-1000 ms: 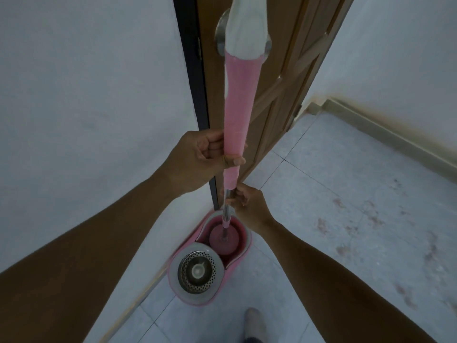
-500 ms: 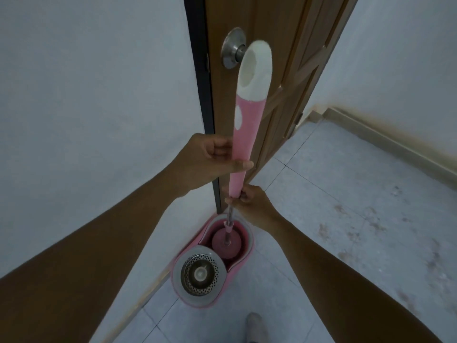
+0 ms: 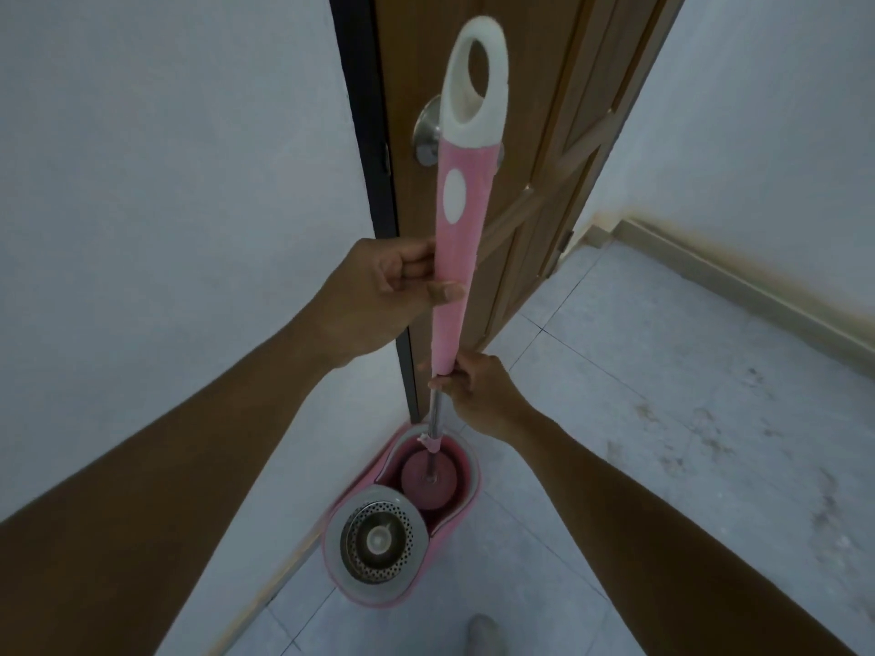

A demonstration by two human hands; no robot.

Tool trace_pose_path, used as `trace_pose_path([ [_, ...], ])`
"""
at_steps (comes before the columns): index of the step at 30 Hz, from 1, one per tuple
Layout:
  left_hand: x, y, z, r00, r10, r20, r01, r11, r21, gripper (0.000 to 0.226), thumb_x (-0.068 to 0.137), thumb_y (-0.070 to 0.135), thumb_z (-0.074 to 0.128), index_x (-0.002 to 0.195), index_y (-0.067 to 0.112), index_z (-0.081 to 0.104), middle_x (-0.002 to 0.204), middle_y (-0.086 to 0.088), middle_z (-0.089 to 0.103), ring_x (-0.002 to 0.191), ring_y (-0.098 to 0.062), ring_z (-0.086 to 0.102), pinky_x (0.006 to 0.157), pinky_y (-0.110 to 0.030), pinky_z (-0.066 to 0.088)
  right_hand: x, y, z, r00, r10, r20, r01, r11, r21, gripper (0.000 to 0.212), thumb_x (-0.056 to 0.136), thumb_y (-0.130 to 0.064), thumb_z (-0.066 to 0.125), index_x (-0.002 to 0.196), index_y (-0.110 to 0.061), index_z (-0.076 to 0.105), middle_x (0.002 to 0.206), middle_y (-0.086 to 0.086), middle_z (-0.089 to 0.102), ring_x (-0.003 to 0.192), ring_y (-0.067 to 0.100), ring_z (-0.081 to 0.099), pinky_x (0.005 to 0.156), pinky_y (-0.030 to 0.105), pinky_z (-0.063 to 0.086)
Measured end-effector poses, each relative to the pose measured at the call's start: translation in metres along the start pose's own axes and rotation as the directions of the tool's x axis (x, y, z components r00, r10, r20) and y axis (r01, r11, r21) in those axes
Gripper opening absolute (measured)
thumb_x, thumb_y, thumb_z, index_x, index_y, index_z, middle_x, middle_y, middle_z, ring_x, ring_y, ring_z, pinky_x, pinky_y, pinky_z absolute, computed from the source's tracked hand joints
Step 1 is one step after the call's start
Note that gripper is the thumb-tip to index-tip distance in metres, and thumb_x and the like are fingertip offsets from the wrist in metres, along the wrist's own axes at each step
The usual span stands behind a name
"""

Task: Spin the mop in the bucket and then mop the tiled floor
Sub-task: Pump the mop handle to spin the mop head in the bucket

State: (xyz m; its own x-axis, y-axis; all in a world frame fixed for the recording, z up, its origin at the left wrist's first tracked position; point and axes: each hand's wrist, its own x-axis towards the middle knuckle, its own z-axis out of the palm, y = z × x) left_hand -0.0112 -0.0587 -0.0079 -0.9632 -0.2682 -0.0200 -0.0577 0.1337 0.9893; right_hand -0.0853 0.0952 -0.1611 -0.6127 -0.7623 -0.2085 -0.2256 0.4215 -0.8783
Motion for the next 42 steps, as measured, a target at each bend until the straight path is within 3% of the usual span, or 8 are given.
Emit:
trace_pose_path([
  [10,0.013,-0.034,0.009,0.999,-0.039,0.019,0.037,0.993,0.111,0.053,0.079,0.013,0.073,0.130,0.004,0.060,0.123,-0.001,0.068,0.108,-0.010,0.069,0.098,-0.031,0.054,0.013,0.026,0.006,0.998,0.066,0.015,-0.065,0.997,-0.031,0.018,0.091,-0.007,0.064,0.102,-0.020,0.066,0.087,-0.017,0.065,0.075,-0.011,0.062,0.071,0.005,0.048],
  [17,0.011,-0.059,0.004,0.997,-0.074,-0.021,0.076,0.986,0.149,0.050,0.083,0.005,0.072,0.131,0.002,0.060,0.125,-0.004,0.068,0.110,-0.008,0.068,0.096,-0.022,0.052,0.024,0.036,0.019,0.992,0.101,0.071,-0.096,0.993,-0.070,0.027,0.093,-0.008,0.063,0.119,-0.007,0.065,0.110,0.008,0.070,0.099,0.020,0.066,0.092,0.031,0.053],
  [24,-0.002,-0.067,0.004,0.996,-0.092,-0.014,0.093,0.982,0.163,0.044,0.085,0.004,0.072,0.128,0.003,0.062,0.120,-0.002,0.070,0.106,-0.007,0.069,0.095,-0.021,0.053,0.022,0.041,0.028,0.969,0.215,0.121,-0.217,0.976,0.008,0.032,0.089,-0.014,0.068,0.121,-0.013,0.064,0.106,-0.005,0.067,0.099,0.010,0.064,0.079,0.012,0.047],
  [27,-0.012,-0.056,0.008,0.997,-0.065,0.046,0.056,0.980,0.190,0.041,0.083,0.002,0.072,0.124,0.004,0.064,0.113,0.006,0.071,0.100,-0.003,0.070,0.089,-0.015,0.053,0.004,0.047,0.035,0.969,0.239,0.063,-0.243,0.967,0.075,0.037,0.082,-0.022,0.076,0.117,-0.019,0.066,0.109,-0.009,0.071,0.101,0.004,0.068,0.081,0.014,0.054],
  [30,-0.020,-0.027,0.007,0.999,-0.024,0.038,0.019,0.992,0.126,0.045,0.081,0.009,0.074,0.125,0.007,0.064,0.116,0.005,0.071,0.103,-0.006,0.071,0.091,-0.021,0.054,-0.013,0.042,0.040,0.972,0.233,-0.031,-0.230,0.970,0.077,0.037,0.078,-0.031,0.080,0.112,-0.022,0.069,0.103,-0.012,0.073,0.091,-0.007,0.066,0.079,0.009,0.051],
  [34,-0.031,0.009,0.001,0.998,0.056,-0.006,-0.056,0.996,0.075,0.045,0.084,0.008,0.072,0.128,0.005,0.062,0.120,-0.005,0.071,0.108,-0.015,0.070,0.095,-0.034,0.056,-0.027,0.015,0.043,0.969,0.193,-0.155,-0.179,0.979,0.101,0.007,0.084,-0.027,0.075,0.085,-0.023,0.069,0.075,-0.008,0.073,0.064,-0.003,0.068,0.057,0.005,0.048],
  [39,-0.056,0.018,0.010,0.999,-0.028,0.047,0.025,0.998,0.060,0.055,0.081,0.022,0.078,0.130,0.011,0.058,0.125,-0.004,0.068,0.117,-0.019,0.064,0.102,-0.046,0.051,-0.046,-0.022,0.039,0.972,0.115,-0.203,-0.114,0.993,0.020,0.024,0.085,-0.018,0.073,0.069,-0.030,0.059,0.064,-0.012,0.065,0.054,-0.006,0.061,0.054,0.005,0.043],
  [42,-0.064,0.022,0.013,0.999,-0.010,0.039,0.007,0.996,0.090,0.043,0.085,0.012,0.074,0.125,0.014,0.060,0.119,-0.003,0.070,0.112,-0.019,0.066,0.102,-0.048,0.051,-0.053,-0.048,0.027,0.981,0.093,-0.169,-0.089,0.996,0.026,0.026,0.087,-0.013,0.071,0.068,-0.028,0.059,0.062,-0.012,0.060,0.047,-0.010,0.053,0.049,0.005,0.038],
])
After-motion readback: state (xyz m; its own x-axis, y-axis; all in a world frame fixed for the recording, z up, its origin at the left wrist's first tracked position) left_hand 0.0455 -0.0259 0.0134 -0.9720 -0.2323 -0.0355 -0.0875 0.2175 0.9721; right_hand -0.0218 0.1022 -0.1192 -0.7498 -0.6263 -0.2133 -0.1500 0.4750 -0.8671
